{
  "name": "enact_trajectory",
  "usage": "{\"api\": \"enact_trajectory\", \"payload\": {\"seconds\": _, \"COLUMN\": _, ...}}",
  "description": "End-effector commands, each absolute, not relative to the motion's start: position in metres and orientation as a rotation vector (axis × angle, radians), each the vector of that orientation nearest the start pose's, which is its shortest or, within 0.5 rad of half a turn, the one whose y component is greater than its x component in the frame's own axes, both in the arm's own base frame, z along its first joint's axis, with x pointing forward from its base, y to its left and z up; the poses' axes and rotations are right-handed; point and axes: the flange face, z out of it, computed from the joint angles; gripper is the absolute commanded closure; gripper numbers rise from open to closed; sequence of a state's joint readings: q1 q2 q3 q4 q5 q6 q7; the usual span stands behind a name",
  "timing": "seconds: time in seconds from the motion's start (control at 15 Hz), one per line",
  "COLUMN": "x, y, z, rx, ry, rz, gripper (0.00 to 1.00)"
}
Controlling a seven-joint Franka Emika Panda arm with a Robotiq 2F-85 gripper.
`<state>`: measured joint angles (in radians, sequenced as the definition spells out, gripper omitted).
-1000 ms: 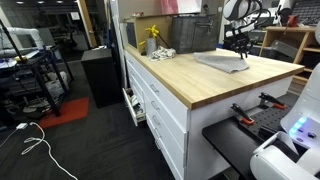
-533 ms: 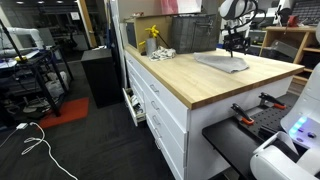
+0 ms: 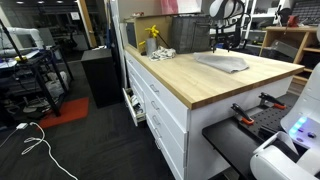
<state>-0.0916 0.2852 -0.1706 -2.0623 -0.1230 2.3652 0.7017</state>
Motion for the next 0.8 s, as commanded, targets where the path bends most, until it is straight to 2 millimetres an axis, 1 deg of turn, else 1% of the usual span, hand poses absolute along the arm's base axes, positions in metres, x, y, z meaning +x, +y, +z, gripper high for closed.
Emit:
{"api": "enact_trajectory", "payload": {"seconds": 0.0, "x": 0.6, "y": -0.158, "z": 0.283, "rx": -3.011, "ry": 1.251, "rz": -0.156, "gripper": 0.0}}
{"api": "enact_trajectory", "payload": {"seconds": 0.13, "x": 0.613, "y": -0.169, "z": 0.276, "rx": -3.025, "ry": 1.23, "rz": -0.19, "gripper": 0.0}}
{"api": "enact_trajectory", "payload": {"seconds": 0.27, "x": 0.625, "y": -0.18, "z": 0.273, "rx": -3.028, "ry": 1.225, "rz": -0.218, "gripper": 0.0}}
{"api": "enact_trajectory", "payload": {"seconds": 0.47, "x": 0.64, "y": -0.19, "z": 0.271, "rx": -3.029, "ry": 1.199, "rz": -0.239, "gripper": 0.0}}
{"api": "enact_trajectory", "payload": {"seconds": 0.53, "x": 0.645, "y": -0.19, "z": 0.269, "rx": -3.029, "ry": 1.182, "rz": -0.24, "gripper": 0.25}}
{"api": "enact_trajectory", "payload": {"seconds": 0.6, "x": 0.648, "y": -0.19, "z": 0.269, "rx": -3.025, "ry": 1.163, "rz": -0.233, "gripper": 0.26}}
{"api": "enact_trajectory", "payload": {"seconds": 0.67, "x": 0.652, "y": -0.187, "z": 0.267, "rx": -3.022, "ry": 1.139, "rz": -0.227, "gripper": 0.32}}
{"api": "enact_trajectory", "payload": {"seconds": 0.73, "x": 0.655, "y": -0.185, "z": 0.265, "rx": -3.019, "ry": 1.119, "rz": -0.224, "gripper": 0.42}}
